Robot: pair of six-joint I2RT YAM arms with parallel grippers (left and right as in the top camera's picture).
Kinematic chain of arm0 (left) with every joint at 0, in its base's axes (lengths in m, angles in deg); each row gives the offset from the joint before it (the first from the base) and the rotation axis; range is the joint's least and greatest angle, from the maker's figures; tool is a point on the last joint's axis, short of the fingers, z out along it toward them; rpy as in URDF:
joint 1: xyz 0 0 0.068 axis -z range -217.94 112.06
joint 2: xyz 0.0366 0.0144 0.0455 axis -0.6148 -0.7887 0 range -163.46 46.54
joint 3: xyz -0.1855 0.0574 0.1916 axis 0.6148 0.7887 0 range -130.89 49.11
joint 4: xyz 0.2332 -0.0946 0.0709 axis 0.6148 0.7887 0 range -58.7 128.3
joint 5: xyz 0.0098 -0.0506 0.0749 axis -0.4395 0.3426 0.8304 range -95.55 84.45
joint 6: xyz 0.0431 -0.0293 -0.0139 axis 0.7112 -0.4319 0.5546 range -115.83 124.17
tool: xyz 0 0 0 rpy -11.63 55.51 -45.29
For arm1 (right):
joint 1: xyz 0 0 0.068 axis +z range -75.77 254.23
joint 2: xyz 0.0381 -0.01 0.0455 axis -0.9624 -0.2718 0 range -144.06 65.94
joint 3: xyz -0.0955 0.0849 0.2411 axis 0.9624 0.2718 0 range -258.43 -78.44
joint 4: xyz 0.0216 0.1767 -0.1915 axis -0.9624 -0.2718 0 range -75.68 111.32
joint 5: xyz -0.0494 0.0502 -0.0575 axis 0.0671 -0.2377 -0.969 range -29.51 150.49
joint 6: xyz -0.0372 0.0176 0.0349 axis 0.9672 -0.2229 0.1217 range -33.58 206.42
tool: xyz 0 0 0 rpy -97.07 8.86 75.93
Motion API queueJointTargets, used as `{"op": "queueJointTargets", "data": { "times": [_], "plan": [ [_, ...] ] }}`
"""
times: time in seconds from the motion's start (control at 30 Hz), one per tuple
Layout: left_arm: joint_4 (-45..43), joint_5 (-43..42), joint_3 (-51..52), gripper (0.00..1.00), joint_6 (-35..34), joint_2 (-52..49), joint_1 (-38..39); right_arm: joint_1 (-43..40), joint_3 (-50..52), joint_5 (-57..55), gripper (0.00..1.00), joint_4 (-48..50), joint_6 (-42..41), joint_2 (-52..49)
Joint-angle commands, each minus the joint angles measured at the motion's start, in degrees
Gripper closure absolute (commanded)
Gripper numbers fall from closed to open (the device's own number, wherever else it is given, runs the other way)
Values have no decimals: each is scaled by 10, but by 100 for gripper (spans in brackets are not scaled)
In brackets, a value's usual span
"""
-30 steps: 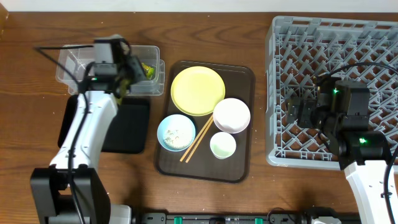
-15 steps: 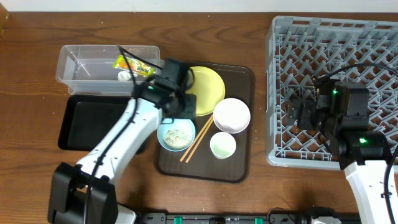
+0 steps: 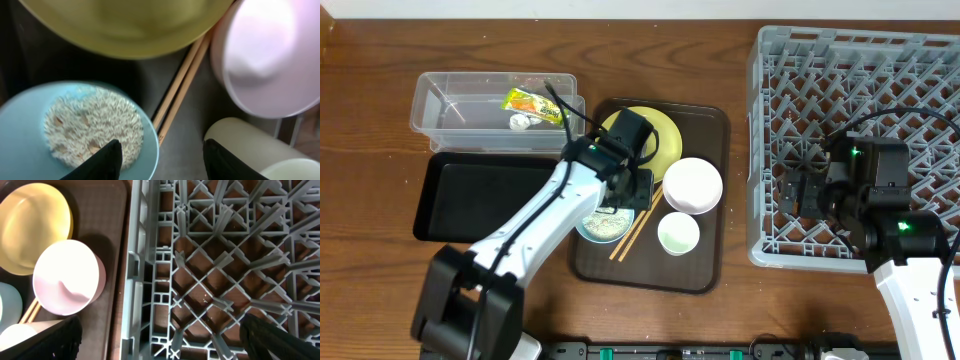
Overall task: Sort waste into correct bins and load items into the dishwasher rack
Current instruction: 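Lower left gripper to the light-blue rice bowl and grasp its rim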
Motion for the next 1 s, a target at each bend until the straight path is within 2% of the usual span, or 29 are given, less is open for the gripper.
{"op": "queueJointTargets", "data": {
  "times": [0.0, 0.23, 0.5, 0.97],
  "plan": [
    [15, 3, 2, 45, -31, -30, 1, -3, -13, 5, 1, -3, -6, 2],
    [11, 3, 2, 46, -30, -77, 2, -3, -13, 5, 1, -3, -6, 2],
    [-13, 3, 2, 72, -30, -84, 2, -2, -13, 5, 1, -4, -6, 2],
    [-8, 3, 2, 76, -30, -86, 2, -3, -13, 4, 1, -3, -6, 2]
  ]
}}
